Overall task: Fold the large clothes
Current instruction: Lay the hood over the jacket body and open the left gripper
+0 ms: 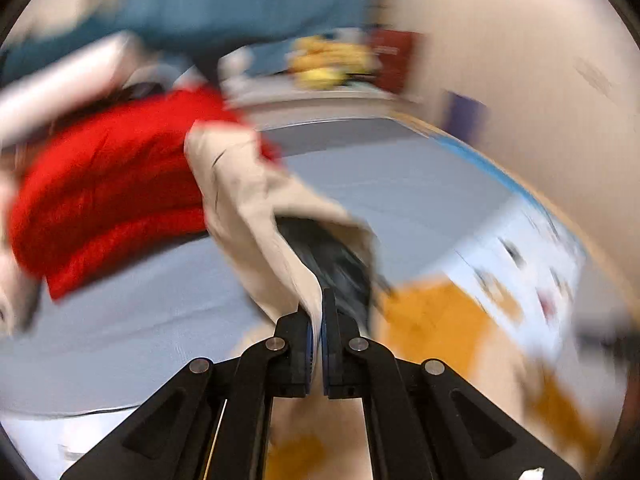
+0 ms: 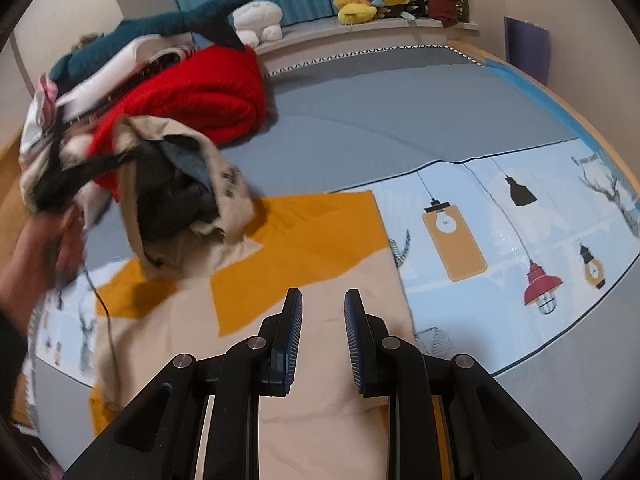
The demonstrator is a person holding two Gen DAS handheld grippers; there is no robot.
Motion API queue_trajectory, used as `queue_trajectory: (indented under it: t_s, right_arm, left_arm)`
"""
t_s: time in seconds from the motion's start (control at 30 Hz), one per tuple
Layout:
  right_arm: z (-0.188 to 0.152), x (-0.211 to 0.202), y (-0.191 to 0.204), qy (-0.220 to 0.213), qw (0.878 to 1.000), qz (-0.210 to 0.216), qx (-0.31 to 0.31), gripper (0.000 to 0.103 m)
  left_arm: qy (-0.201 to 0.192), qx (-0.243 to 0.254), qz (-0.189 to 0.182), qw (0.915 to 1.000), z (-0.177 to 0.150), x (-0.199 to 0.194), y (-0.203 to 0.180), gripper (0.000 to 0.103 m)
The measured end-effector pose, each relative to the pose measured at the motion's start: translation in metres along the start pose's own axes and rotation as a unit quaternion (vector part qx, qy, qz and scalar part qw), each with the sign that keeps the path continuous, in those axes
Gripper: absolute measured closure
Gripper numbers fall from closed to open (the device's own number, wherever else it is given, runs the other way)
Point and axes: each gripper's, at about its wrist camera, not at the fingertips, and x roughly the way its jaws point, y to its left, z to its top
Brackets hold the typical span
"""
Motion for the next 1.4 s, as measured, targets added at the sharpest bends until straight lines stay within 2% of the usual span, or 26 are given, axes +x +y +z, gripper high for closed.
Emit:
queue_trajectory:
  t_s: [0.07, 0.13, 0.17, 0.2, 0.23, 0.27, 0.33, 0.37, 0.43, 0.47, 0.53, 0.6, 0.67, 0.83, 0.93, 0.97, 1.0, 1.07, 1.1, 1.13, 1.2, 1.23, 1.3, 1.33, 1.37, 1.4]
  right_arm:
    - [0.001, -0.009, 0.003, -0.014, 1.0, 0.018, 0.005, 0.08]
    - [0.002, -0.018, 0.007, -0.031, 0.999, 0.036, 0.011, 0.079]
    - [0.003, -0.021, 0.008, -0.036, 0.998, 0.043, 0.015, 0.074]
    - [0.003, -0.023, 0.008, -0.041, 0.997, 0.054, 0.024, 0.07]
    - [0.003, -0.025, 0.008, -0.043, 0.997, 0.064, 0.033, 0.061]
    - [0.003, -0.025, 0.008, -0.043, 0.995, 0.075, 0.042, 0.056]
    - [0.001, -0.021, 0.011, -0.034, 0.993, 0.098, 0.055, 0.056]
    - [0.0, -0.018, 0.014, -0.027, 0.992, 0.105, 0.057, 0.055]
    - [-0.006, -0.005, 0.021, -0.001, 0.991, 0.121, 0.063, 0.055]
    - [-0.011, 0.007, 0.025, 0.021, 0.988, 0.135, 0.069, 0.055]
    - [-0.021, 0.028, 0.031, 0.064, 0.984, 0.146, 0.076, 0.055]
    - [-0.034, 0.048, 0.036, 0.098, 0.983, 0.135, 0.077, 0.055]
    - [-0.044, 0.067, 0.041, 0.126, 0.981, 0.122, 0.079, 0.055]
    - [-0.065, 0.101, 0.044, 0.169, 0.975, 0.114, 0.093, 0.055]
    - [-0.075, 0.118, 0.047, 0.186, 0.97, 0.116, 0.102, 0.056]
    - [-0.078, 0.122, 0.048, 0.188, 0.969, 0.119, 0.106, 0.059]
    - [-0.08, 0.124, 0.05, 0.189, 0.969, 0.121, 0.108, 0.063]
    - [-0.084, 0.125, 0.052, 0.184, 0.968, 0.129, 0.111, 0.088]
    - [-0.084, 0.124, 0.053, 0.179, 0.969, 0.131, 0.112, 0.09]
    - [-0.083, 0.121, 0.054, 0.171, 0.969, 0.136, 0.115, 0.098]
    - [-0.08, 0.11, 0.05, 0.147, 0.97, 0.143, 0.131, 0.101]
    - [-0.079, 0.105, 0.048, 0.136, 0.97, 0.147, 0.141, 0.101]
    - [-0.079, 0.1, 0.047, 0.127, 0.972, 0.135, 0.144, 0.101]
    - [-0.081, 0.102, 0.048, 0.133, 0.975, 0.117, 0.133, 0.101]
    - [-0.087, 0.11, 0.051, 0.148, 0.979, 0.08, 0.114, 0.101]
    - [-0.093, 0.117, 0.048, 0.159, 0.98, 0.059, 0.108, 0.101]
  left_arm:
    - [0.023, 0.05, 0.005, 0.9985, -0.051, -0.033, -0.045, 0.093]
    - [0.062, 0.052, 0.011, 0.9966, -0.094, -0.048, -0.065, 0.09]
    - [0.092, 0.028, 0.019, 0.9952, -0.12, -0.06, -0.072, 0.087]
    - [0.105, 0.007, 0.028, 0.9941, -0.134, -0.069, -0.073, 0.087]
    - [0.113, -0.019, 0.037, 0.9927, -0.146, -0.08, -0.073, 0.087]
    - [0.116, -0.059, 0.038, 0.9908, -0.155, -0.094, -0.075, 0.087]
    - [0.11, -0.115, 0.047, 0.9861, -0.163, -0.113, -0.07, 0.084]
    - [0.103, -0.16, 0.052, 0.9804, -0.166, -0.122, -0.065, 0.083]
    - [0.092, -0.212, 0.043, 0.9721, -0.165, -0.126, -0.057, 0.081]
    - [0.087, -0.239, 0.036, 0.9664, -0.169, -0.125, -0.052, 0.076]
    - [0.092, -0.26, 0.044, 0.9603, -0.173, -0.113, -0.044, 0.071]
    - [0.113, -0.292, 0.043, 0.9486, -0.183, -0.093, -0.037, 0.07]
    - [0.138, -0.338, 0.017, 0.9306, -0.195, -0.071, -0.025, 0.07]
    - [0.156, -0.426, -0.021, 0.891, -0.217, -0.039, -0.006, 0.07]
    - [0.154, -0.449, -0.022, 0.8797, -0.222, -0.032, -0.004, 0.072]
    - [0.154, -0.464, -0.018, 0.8724, -0.227, -0.031, -0.002, 0.073]
    - [0.154, -0.476, -0.02, 0.8658, -0.229, -0.029, 0.0, 0.079]
    - [0.145, -0.502, -0.036, 0.852, -0.231, -0.028, 0.004, 0.096]
    - [0.139, -0.51, -0.037, 0.8478, -0.232, -0.028, 0.007, 0.099]
    - [0.135, -0.515, -0.036, 0.8455, -0.23, -0.03, 0.009, 0.101]
    - [0.117, -0.528, -0.034, 0.8405, -0.224, -0.041, 0.011, 0.103]
    - [0.11, -0.529, -0.033, 0.8408, -0.221, -0.043, 0.01, 0.103]
    - [0.112, -0.505, 0.0, 0.8556, -0.21, -0.051, 0.006, 0.103]
    - [0.131, -0.487, 0.026, 0.8631, -0.207, -0.049, 0.002, 0.103]
    - [0.147, -0.479, 0.046, 0.8642, -0.211, -0.045, 0.002, 0.103]
    - [0.173, -0.474, 0.074, 0.8601, -0.219, -0.038, 0.003, 0.103]
